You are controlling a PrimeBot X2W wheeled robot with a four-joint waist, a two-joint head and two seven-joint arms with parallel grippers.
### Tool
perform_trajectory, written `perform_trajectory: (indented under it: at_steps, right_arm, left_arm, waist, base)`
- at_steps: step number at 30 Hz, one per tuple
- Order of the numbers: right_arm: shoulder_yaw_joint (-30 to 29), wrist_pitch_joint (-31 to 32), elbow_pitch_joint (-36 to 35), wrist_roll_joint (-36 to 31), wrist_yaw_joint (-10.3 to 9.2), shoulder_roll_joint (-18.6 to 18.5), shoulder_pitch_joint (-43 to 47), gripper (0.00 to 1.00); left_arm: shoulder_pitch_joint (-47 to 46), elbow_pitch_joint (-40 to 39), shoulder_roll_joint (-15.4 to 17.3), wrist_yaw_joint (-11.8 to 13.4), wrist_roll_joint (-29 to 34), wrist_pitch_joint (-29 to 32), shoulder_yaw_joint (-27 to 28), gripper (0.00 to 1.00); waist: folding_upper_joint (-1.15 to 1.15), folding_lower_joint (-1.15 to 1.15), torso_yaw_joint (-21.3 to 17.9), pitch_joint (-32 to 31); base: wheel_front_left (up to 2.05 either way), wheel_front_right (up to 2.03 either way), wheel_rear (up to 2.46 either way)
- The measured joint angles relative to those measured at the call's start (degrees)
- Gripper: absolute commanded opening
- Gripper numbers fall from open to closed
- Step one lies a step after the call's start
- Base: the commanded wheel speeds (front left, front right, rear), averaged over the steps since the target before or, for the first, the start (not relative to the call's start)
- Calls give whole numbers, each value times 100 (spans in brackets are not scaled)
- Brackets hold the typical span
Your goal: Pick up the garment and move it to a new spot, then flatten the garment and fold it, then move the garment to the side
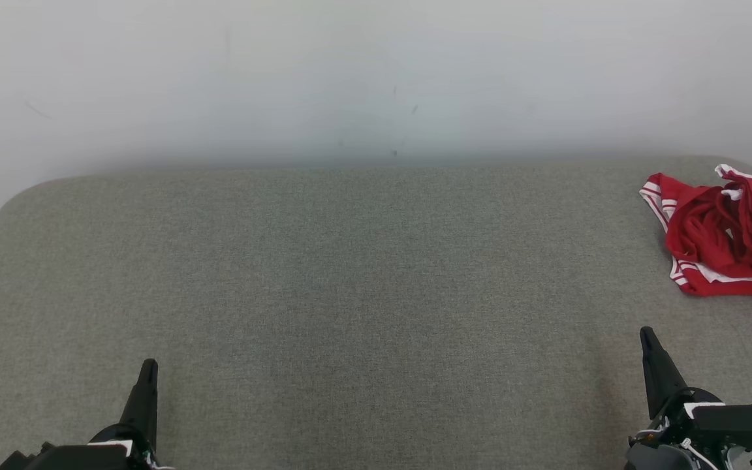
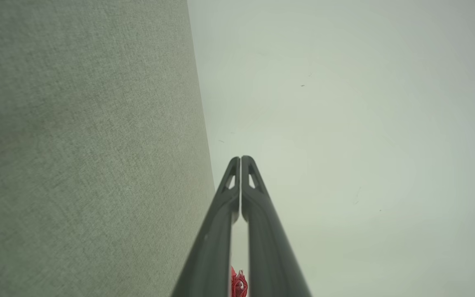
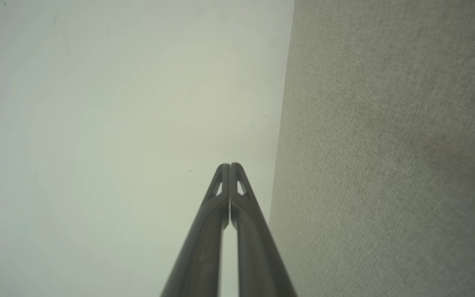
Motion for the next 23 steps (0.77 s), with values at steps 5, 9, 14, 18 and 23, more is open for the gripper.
perform_trajectory:
  at_steps: [5, 9, 14, 18, 23]
  right_arm:
    - [-7, 12, 2, 0, 0, 3, -2, 0]
    - [-11, 14, 2, 0, 0, 5, -3, 0]
    - [-16, 15, 3, -1, 0, 10, -4, 0]
    - [-20, 16, 2, -1, 0, 13, -5, 0]
    - [-24, 18, 4, -1, 0, 16, -6, 0]
  left_arm:
    - [-2, 2, -1, 0, -1, 0, 0, 0]
    - [-3, 1, -1, 0, -1, 0, 2, 0]
    - [-3, 2, -1, -1, -1, 0, 0, 0]
    - [-4, 1, -1, -8, -1, 0, 2, 0]
    - [-4, 1, -1, -8, -1, 0, 1, 0]
  waist:
    - [0, 0, 0, 0]
    - [0, 0, 0, 0]
    - [0, 0, 0, 0]
    - [0, 0, 0, 0]
    - [0, 0, 0, 0]
  base:
    - [0, 0, 0]
    - [0, 0, 0]
    - [0, 0, 0]
    - [0, 0, 0]
    - [0, 0, 0]
